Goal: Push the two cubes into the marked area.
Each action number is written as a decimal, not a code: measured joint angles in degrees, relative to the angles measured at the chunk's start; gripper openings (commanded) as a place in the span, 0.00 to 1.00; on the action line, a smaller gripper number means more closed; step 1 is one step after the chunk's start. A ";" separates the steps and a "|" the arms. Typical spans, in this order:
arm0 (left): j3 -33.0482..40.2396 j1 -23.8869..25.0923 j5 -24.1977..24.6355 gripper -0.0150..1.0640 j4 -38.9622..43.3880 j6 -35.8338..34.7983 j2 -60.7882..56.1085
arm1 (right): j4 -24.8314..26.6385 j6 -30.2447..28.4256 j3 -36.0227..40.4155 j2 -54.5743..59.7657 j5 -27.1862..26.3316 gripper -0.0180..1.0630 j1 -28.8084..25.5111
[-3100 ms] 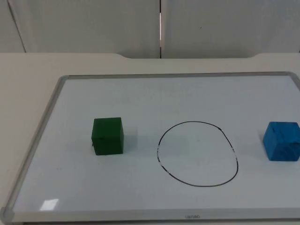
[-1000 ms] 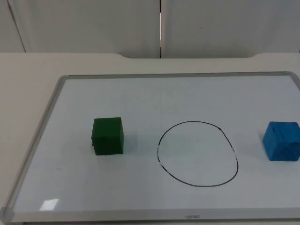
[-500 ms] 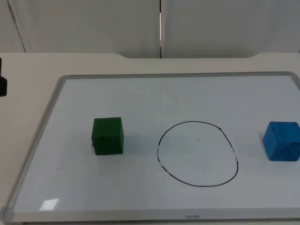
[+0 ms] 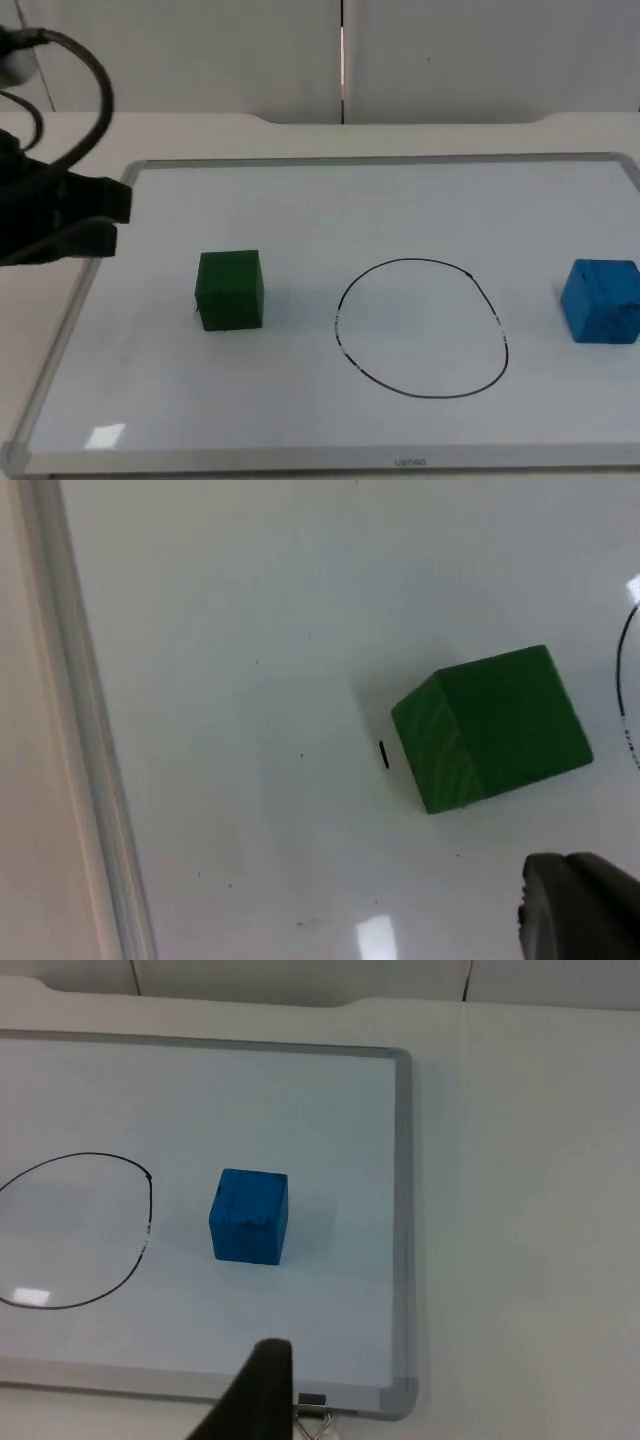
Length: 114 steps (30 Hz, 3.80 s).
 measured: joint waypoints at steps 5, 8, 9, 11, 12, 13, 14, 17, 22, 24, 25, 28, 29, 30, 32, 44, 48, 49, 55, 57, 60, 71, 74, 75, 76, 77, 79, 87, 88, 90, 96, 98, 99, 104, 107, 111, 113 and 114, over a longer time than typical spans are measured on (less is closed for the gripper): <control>-3.07 0.01 -0.72 0.01 -1.63 0.35 5.63 | 0.00 0.00 0.00 0.00 0.00 0.99 0.00; -4.80 0.01 -1.44 0.01 -2.05 0.57 8.73 | 0.00 0.00 0.00 0.00 0.00 0.99 0.00; -5.28 0.01 -1.74 0.01 -2.03 0.57 9.47 | 0.00 0.00 0.00 0.00 0.00 0.99 0.00; -5.72 0.01 -1.98 0.01 -2.03 0.57 10.27 | 0.00 0.00 0.00 0.00 0.00 0.99 0.00; -5.96 0.01 -2.11 0.01 -2.03 0.57 11.08 | 0.00 0.00 0.00 0.00 0.00 0.99 0.00; -6.38 0.01 -2.36 0.01 -2.03 0.72 11.88 | 0.00 0.00 0.00 0.00 0.00 0.99 0.00; -6.69 0.01 -2.70 0.01 -2.03 0.70 12.55 | 0.00 0.00 0.00 0.00 0.00 0.99 0.00; -7.99 0.01 -2.84 0.01 -2.03 0.70 14.85 | 0.00 0.00 0.00 0.00 0.00 0.99 0.00; -10.03 0.01 -2.92 0.01 -2.03 0.79 18.26 | 0.00 0.00 0.00 0.00 0.00 0.99 0.00; -10.69 0.01 -2.92 0.01 -2.03 0.79 20.09 | 0.00 0.09 0.00 0.00 0.00 0.99 0.00; -10.69 0.01 -2.92 0.01 -2.03 0.79 20.09 | 0.00 0.09 0.00 0.00 0.00 0.99 0.00; -11.81 0.01 -2.92 0.01 -2.03 0.79 22.19 | 0.00 0.09 0.00 0.00 0.00 0.99 0.00; -12.42 0.01 -2.78 0.01 -2.03 0.79 23.40 | 0.00 0.09 0.00 0.00 0.00 0.99 0.00; -12.42 0.01 -2.78 0.01 -2.03 0.79 23.40 | 0.00 0.09 0.00 0.00 0.00 0.99 0.00; -13.06 0.01 -2.29 0.01 -2.45 1.18 24.78 | 0.00 0.09 0.00 0.00 0.00 0.99 0.00; -13.90 0.01 0.17 0.01 -11.58 10.39 28.38 | 0.00 0.09 0.00 0.00 0.00 0.99 0.00; -13.90 -0.85 0.17 0.01 -12.18 11.01 28.38 | 0.00 0.09 0.00 0.00 0.00 0.99 0.00; -13.90 -1.45 0.17 0.01 -12.31 11.27 28.38 | 0.00 -0.01 0.00 0.00 0.00 0.99 0.00; -14.75 -4.16 -0.03 0.01 -12.66 11.70 28.56 | 0.00 -0.01 0.00 0.00 0.00 0.99 0.00; -14.98 -4.44 -0.17 0.01 -12.87 11.68 28.51 | 0.00 -0.01 0.00 0.00 0.00 0.99 0.00; -15.33 -4.81 -0.16 0.01 -13.27 11.68 28.51 | 0.00 -0.01 0.00 0.00 0.00 0.99 0.00; -15.45 -5.32 -0.16 0.01 -14.36 11.82 28.51 | 0.00 -0.01 0.00 0.00 0.00 0.99 0.00; -15.45 -6.23 -0.16 0.01 -14.50 11.82 28.51 | 0.00 -0.01 0.00 0.00 0.00 0.99 0.00; -15.45 -6.73 -0.16 0.01 -14.62 11.82 28.51 | 0.00 0.11 0.00 0.00 0.00 0.99 0.00; -15.45 -7.03 -0.16 0.01 -14.62 11.82 28.51 | 0.00 0.11 0.00 0.00 0.00 0.99 0.00; -15.45 -7.34 -0.16 0.01 -14.74 11.82 28.51 | 0.00 0.11 0.00 0.00 0.00 0.99 0.00; -15.45 -7.73 -0.16 0.01 -14.74 11.86 28.51 | 0.00 0.11 0.00 0.00 0.00 0.99 0.00; -15.45 -7.85 -0.16 0.01 -15.34 12.00 28.51 | 0.00 0.11 0.00 0.00 0.00 0.99 0.00; -15.45 -7.85 0.10 0.01 -15.63 12.00 28.51 | 0.00 0.11 0.00 0.00 0.00 0.99 0.00; -15.45 -7.85 0.62 0.01 -15.90 12.10 28.51 | 0.00 0.11 0.00 0.00 0.00 0.99 0.00; -15.45 -7.95 1.98 0.01 -16.68 12.29 28.51 | 0.00 0.11 0.00 0.00 0.00 0.99 0.00; -15.45 -7.95 2.36 0.01 -16.81 12.29 28.51 | 0.00 0.11 0.00 0.00 0.00 0.99 0.00; -15.45 -7.95 2.44 0.01 -16.92 12.29 28.51 | 0.00 0.00 0.00 0.00 0.00 0.99 0.00; -15.45 -9.02 2.48 0.01 -17.01 12.74 28.51 | 0.00 0.00 0.00 0.00 0.00 0.99 0.00; -15.45 -9.82 2.21 0.01 -17.38 13.67 28.51 | 0.00 0.00 0.00 0.00 0.00 0.99 0.00; -15.45 -10.11 1.84 0.01 -18.11 14.05 28.51 | 0.00 0.00 0.00 0.00 0.00 0.99 0.00; -15.45 -10.11 1.50 0.01 -18.47 14.18 28.51 | 0.00 0.00 0.00 0.00 0.00 0.99 0.00; -15.45 -10.11 1.40 0.01 -18.58 14.18 28.51 | 0.00 0.00 0.00 0.00 0.00 0.99 0.00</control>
